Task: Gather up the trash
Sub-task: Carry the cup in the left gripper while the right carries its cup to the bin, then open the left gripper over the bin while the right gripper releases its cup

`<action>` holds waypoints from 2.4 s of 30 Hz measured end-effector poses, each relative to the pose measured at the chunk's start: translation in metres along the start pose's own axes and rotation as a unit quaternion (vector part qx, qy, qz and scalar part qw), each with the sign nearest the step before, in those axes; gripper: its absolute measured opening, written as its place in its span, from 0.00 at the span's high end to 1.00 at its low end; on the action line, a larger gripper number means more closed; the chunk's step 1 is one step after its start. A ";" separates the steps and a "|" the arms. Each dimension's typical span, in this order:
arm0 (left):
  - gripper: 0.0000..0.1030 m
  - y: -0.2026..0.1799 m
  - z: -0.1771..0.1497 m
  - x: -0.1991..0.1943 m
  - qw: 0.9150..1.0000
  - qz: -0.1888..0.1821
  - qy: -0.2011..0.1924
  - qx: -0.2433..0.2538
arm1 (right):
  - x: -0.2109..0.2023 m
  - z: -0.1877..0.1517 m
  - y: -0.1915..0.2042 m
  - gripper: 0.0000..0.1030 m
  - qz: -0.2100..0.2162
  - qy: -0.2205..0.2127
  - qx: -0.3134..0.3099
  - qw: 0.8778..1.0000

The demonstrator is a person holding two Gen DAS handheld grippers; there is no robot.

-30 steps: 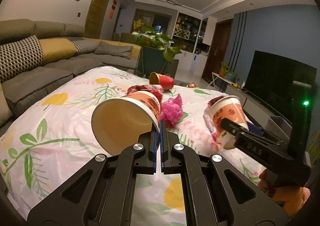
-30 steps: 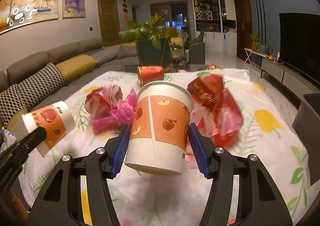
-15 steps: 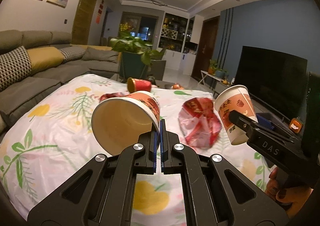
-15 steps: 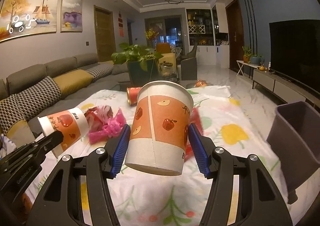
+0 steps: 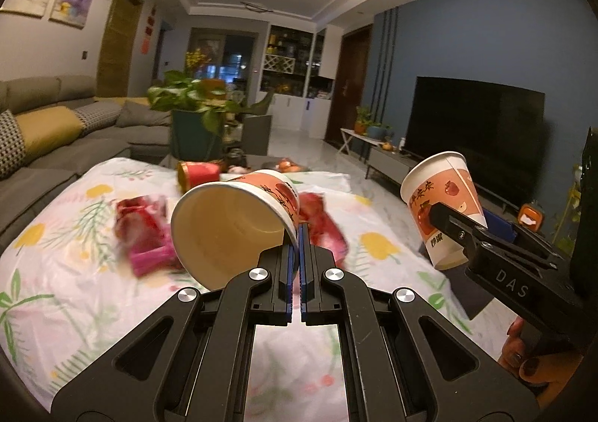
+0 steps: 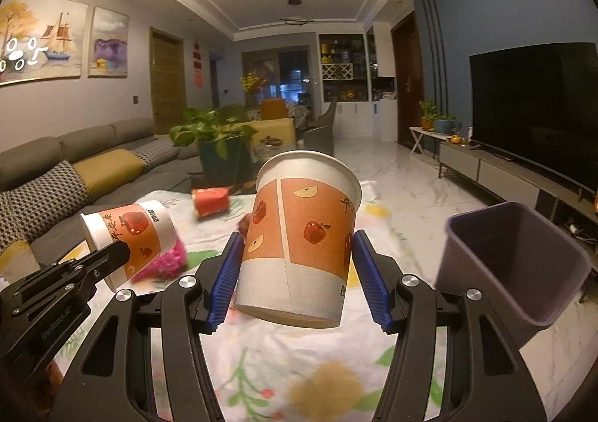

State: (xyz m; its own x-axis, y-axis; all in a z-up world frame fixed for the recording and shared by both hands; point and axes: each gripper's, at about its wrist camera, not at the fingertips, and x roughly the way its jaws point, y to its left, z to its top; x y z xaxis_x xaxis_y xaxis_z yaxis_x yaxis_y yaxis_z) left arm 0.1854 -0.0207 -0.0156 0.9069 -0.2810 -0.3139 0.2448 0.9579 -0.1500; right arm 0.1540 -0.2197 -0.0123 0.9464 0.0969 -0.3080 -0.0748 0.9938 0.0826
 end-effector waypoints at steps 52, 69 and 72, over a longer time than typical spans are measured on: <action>0.98 -0.256 0.014 0.163 0.962 -0.251 0.034 0.101 | -0.026 0.005 -0.231 0.44 -0.243 -0.034 0.067 0.967; 0.98 -0.278 0.004 0.196 0.958 -0.262 0.044 0.106 | -0.006 0.011 -0.242 0.44 -0.250 -0.030 0.077 0.965; 0.98 -0.279 0.003 0.201 0.958 -0.263 0.048 0.105 | -0.003 0.012 -0.244 0.44 -0.249 -0.029 0.080 0.965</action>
State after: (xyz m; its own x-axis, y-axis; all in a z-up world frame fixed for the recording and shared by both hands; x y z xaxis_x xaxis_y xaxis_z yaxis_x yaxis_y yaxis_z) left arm 0.2999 -0.3441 -0.0343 0.6056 -0.7229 -0.3327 0.7324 0.6698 -0.1222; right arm 0.1735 -0.4630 -0.0203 0.8686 -0.3989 -0.2939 0.4394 0.8943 0.0847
